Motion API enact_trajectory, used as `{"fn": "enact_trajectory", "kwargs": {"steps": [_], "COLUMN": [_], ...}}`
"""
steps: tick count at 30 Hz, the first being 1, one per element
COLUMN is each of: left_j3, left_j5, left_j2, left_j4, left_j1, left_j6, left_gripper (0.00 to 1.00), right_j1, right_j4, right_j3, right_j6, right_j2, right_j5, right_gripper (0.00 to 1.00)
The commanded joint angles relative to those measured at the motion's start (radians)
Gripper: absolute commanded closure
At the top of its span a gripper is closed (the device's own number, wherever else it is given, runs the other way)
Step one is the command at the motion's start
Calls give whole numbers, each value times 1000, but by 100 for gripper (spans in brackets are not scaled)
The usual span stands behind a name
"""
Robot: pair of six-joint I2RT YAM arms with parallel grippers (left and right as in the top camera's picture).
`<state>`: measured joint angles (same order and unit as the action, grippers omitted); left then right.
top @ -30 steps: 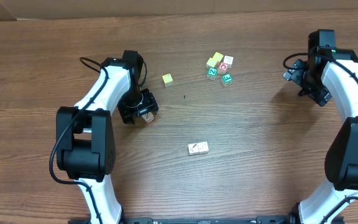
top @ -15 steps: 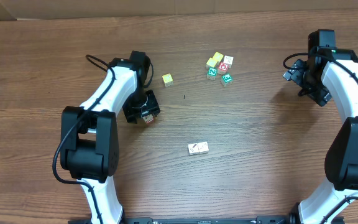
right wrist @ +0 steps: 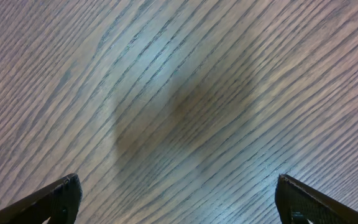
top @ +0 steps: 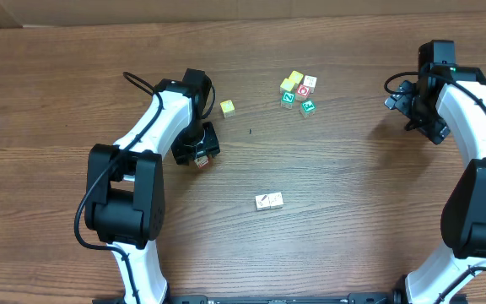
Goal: Flip 3 blocks
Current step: 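Lower the left gripper and close it on the leaf block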
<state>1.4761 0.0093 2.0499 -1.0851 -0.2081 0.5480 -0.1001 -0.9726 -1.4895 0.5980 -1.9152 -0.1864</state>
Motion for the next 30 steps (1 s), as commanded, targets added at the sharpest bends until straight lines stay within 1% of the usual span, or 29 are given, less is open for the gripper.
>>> {"fn": "enact_trajectory", "kwargs": {"steps": [1, 6, 12, 16, 18, 22, 27, 30], "left_j3": [17, 17, 17, 17, 15, 4, -8, -8], "left_j5": [-20, -21, -21, -21, -22, -74, -79, -54], "left_j2": [7, 7, 7, 7, 7, 7, 7, 7], "left_j4": [-6, -7, -2, -3, -2, 2, 31, 43], "left_j1": [-2, -2, -2, -2, -2, -2, -2, -2], "left_j6": [14, 41, 89, 89, 91, 138, 140, 134], "left_gripper": [44, 48, 48, 56, 58, 58, 60, 62], "right_j1": [0, 0, 0, 0, 0, 0, 0, 0], "right_j4": [3, 3, 3, 3, 3, 3, 3, 3], "right_j3": [-15, -15, -15, -15, -15, -15, -15, -15], "right_j6": [-4, -4, -4, -4, -4, -4, -4, -4], "right_j2": [32, 32, 32, 32, 32, 32, 32, 32], "right_j5": [-3, -3, -3, -3, -3, -3, -3, -3], "right_gripper": [0, 0, 0, 0, 0, 0, 0, 0]}}
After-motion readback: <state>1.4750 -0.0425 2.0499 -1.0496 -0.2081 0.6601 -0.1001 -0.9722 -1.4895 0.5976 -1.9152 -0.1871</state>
